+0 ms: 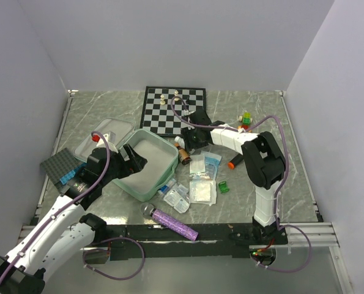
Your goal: Organize the medicine kit
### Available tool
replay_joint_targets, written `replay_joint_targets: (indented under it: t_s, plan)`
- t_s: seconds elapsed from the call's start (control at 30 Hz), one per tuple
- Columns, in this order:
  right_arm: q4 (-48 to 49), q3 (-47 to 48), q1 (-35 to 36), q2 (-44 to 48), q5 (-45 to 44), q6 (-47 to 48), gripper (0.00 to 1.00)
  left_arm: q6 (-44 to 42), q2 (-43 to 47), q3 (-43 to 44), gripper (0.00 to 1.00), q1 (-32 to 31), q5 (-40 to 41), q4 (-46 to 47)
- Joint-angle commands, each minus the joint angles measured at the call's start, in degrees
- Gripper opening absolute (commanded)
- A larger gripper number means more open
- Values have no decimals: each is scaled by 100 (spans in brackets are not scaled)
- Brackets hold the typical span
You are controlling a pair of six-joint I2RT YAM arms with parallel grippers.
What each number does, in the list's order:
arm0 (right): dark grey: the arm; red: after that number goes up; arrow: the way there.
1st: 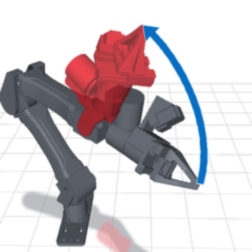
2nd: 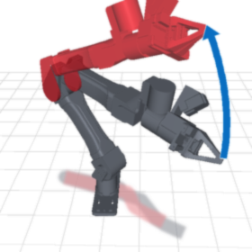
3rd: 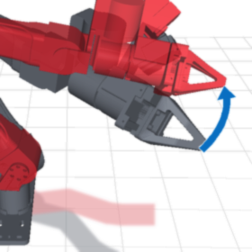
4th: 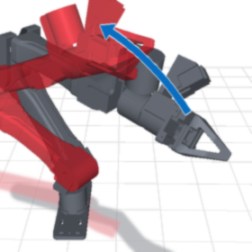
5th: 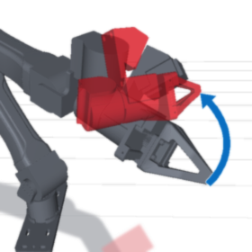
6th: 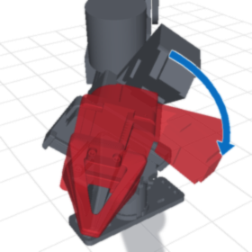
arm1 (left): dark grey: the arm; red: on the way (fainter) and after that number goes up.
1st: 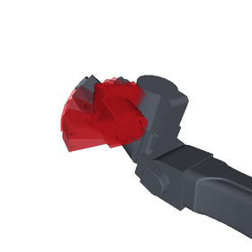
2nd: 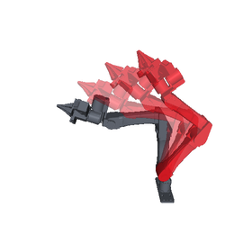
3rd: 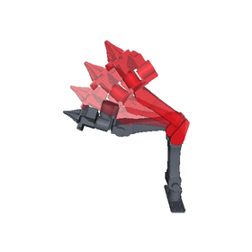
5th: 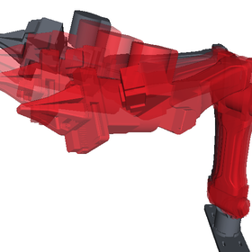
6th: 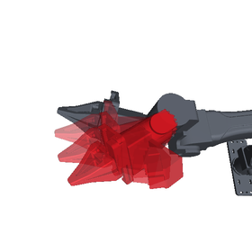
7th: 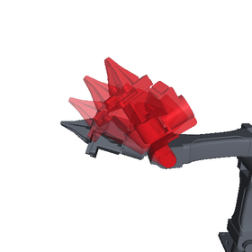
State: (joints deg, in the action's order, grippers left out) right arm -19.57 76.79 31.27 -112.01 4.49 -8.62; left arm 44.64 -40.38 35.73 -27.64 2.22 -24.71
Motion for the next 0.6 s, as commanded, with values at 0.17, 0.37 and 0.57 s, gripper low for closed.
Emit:
replay_joint_targets:
  t_s: [0.17, 0.37, 0.57]
  plan:
    - [340, -691, 90, 714, -9, -69, 46, -35, 21, 136, 96, -22, -90, 124]
    - [445, -1333, 90, 1172, -264, -131, 43, -35, -40, 128, 96, -14, -99, 142]
    - [367, -1326, 99, 1190, -379, -78, 66, 0, -58, 93, 96, -13, -160, 247]
